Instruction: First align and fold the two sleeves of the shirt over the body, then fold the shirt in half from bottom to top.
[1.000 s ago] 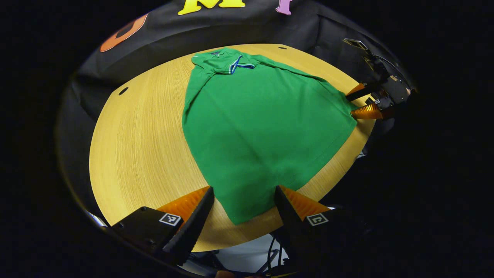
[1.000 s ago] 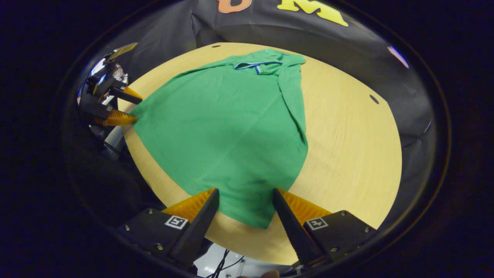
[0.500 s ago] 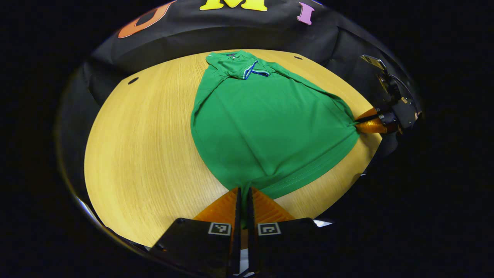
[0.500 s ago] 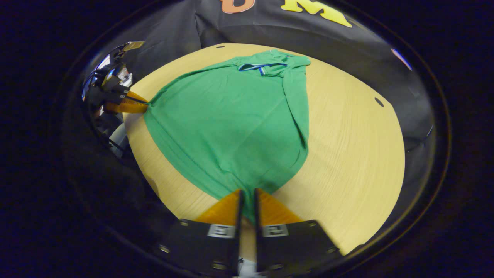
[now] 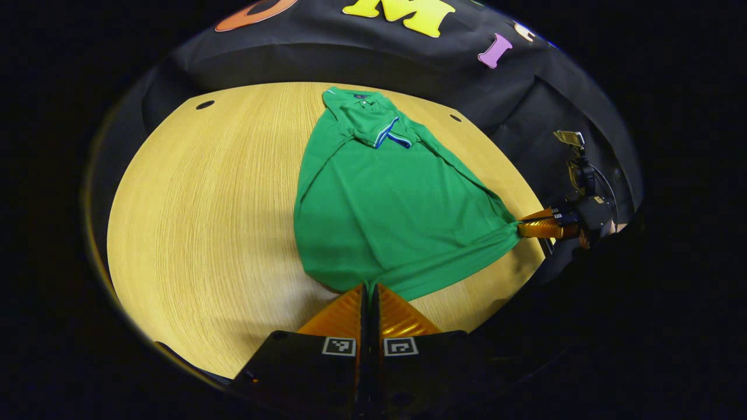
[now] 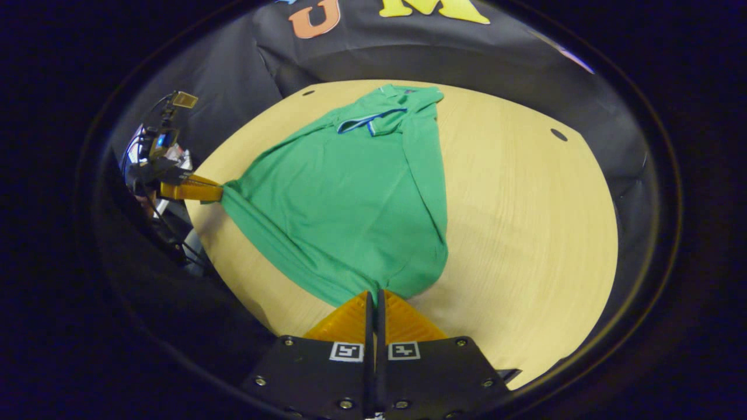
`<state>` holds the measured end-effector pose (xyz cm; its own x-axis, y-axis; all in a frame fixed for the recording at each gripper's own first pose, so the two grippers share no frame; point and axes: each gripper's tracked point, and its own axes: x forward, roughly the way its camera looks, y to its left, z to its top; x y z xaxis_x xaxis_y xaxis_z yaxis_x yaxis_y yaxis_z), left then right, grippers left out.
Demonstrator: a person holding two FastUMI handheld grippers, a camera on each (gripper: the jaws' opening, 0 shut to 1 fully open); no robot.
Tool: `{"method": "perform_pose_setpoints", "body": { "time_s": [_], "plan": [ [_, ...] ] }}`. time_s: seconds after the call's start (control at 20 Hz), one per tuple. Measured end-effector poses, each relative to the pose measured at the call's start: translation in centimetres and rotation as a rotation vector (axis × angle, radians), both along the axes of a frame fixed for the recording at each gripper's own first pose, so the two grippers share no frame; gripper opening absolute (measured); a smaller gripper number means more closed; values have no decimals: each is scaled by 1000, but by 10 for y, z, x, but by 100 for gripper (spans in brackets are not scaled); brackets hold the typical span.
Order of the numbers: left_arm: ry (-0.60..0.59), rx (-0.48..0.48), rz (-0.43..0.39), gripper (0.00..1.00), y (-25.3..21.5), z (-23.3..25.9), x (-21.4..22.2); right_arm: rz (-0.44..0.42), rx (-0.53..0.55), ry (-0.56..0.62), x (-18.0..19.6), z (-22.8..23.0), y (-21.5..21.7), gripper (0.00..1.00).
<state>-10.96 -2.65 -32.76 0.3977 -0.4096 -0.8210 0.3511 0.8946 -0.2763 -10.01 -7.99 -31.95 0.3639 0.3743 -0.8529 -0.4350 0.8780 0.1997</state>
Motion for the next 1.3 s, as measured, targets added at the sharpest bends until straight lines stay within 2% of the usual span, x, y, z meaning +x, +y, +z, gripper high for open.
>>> {"method": "perform_pose_setpoints", "body": {
  "time_s": [0.4, 0.7, 0.95, 1.25, 1.3],
  "plan": [
    [-118, -8, -37, 3, -7, 49, 51, -132, 139, -63, 60, 54, 5, 1],
    [-194, -51, -25, 3, -18, 81, 105, -161, 187, -122, 111, 91, 9, 1],
    [-265, -48, -27, 3, -19, 102, 154, -177, 209, -149, 149, 108, 14, 1],
    [-328, -75, 6, 3, -14, 125, 212, -195, 194, -208, 195, 122, 14, 1],
    [-338, -80, 9, 8, -14, 128, 223, -204, 199, -217, 201, 125, 15, 1]
  ]
}}
